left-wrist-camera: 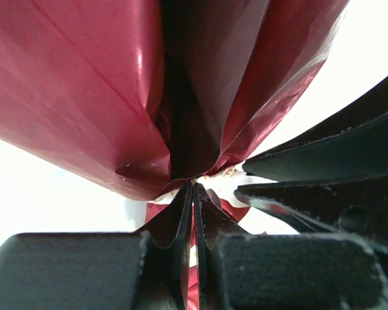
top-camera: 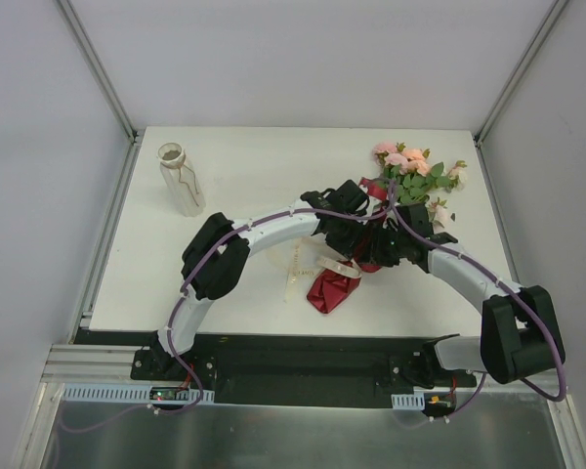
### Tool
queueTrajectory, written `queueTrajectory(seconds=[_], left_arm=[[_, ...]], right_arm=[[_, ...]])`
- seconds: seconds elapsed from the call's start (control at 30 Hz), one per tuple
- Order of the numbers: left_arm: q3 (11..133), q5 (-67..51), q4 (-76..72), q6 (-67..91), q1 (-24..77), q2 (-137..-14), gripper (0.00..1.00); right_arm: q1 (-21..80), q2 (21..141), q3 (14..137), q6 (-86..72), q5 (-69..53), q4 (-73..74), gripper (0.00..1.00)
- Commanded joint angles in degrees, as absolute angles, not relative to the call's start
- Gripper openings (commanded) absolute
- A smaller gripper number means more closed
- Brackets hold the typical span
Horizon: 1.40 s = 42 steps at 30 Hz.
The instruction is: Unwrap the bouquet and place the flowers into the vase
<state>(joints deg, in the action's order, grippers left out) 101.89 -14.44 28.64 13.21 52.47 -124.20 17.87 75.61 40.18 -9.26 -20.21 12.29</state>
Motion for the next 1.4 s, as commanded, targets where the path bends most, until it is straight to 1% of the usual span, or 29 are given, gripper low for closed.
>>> queueTrajectory(seconds=[0.0,0.2,0.4,0.53,0.6,0.73,0.77,0.8,0.87,1.0,1.07,1.1,1.13,1.17,1.23,1.27,1.33,1.37], left_arm=[[104.7,-17.3,29.1,16.8,52.8,-121.9,0.00],[105.5,-18.8,28.7,22.3,51.3,-121.2,0.00],[105.1,-19.3,28.6,24.3,51.1,-120.9,0.00],[105.2,-19.1,28.6,25.6,50.6,-120.8,0.00],[105.0,-17.8,28.6,25.8,50.7,-120.1,0.00],[104.3,-14.5,28.6,25.5,50.6,-118.6,0.00],[103.8,-13.2,28.7,25.5,50.7,-118.0,0.00],[103.5,-12.4,28.6,25.7,50.6,-117.7,0.00],[102.1,-10.0,28.6,25.5,50.6,-116.6,0.00],[99.4,-2.8,28.6,23.1,49.8,-114.4,0.00],[98.8,-5.9,28.1,22.3,48.8,-114.1,0.00],[99.1,-10.0,28.0,20.7,48.2,-114.4,0.00],[99.6,-16.8,27.9,20.0,47.6,-114.8,0.00],[100.5,-20.7,27.3,19.2,47.6,-115.7,0.00],[101.2,-24.7,27.0,18.0,48.5,-116.3,0.00],[101.2,-25.0,26.0,17.8,48.8,-116.6,0.07],[101.6,-25.8,25.7,17.2,49.6,-117.6,0.16],[102.4,-26.1,25.6,17.2,49.7,-118.7,0.21]], right_arm=[[20.1,76.5,44.4,-4.4,-18.0,12.8,0.22],[22.8,78.2,42.9,-4.4,-16.3,10.5,0.22],[25.1,78.6,40.9,-3.3,-14.5,9.4,0.23],[26.0,79.1,40.1,-3.8,-11.0,9.4,0.23],[26.0,79.7,40.2,-4.4,-6.9,10.6,0.19],[26.1,80.6,39.6,-5.2,-2.9,11.1,0.11],[26.2,80.7,39.5,-5.4,-2.6,11.3,0.06],[26.2,80.7,39.5,-5.9,-2.1,11.6,0.03],[26.2,79.7,39.7,-6.3,-2.4,12.3,0.00],[26.1,75.4,39.5,-7.2,-3.3,14.6,0.00],[26.0,73.2,39.6,-7.2,-4.8,14.9,0.00],[26.0,72.8,39.7,-7.0,-7.6,14.4,0.01],[26.1,72.6,40.1,-6.9,-8.7,14.5,0.04],[26.1,72.2,40.3,-6.9,-9.5,14.7,0.12],[26.0,71.0,39.7,-6.8,-9.0,14.9,0.18],[25.7,69.5,39.3,-6.6,-8.3,15.7,0.21],[24.7,68.4,38.8,-6.3,-6.9,17.0,0.24],[23.6,67.7,38.5,-5.5,-7.2,17.7,0.25]])
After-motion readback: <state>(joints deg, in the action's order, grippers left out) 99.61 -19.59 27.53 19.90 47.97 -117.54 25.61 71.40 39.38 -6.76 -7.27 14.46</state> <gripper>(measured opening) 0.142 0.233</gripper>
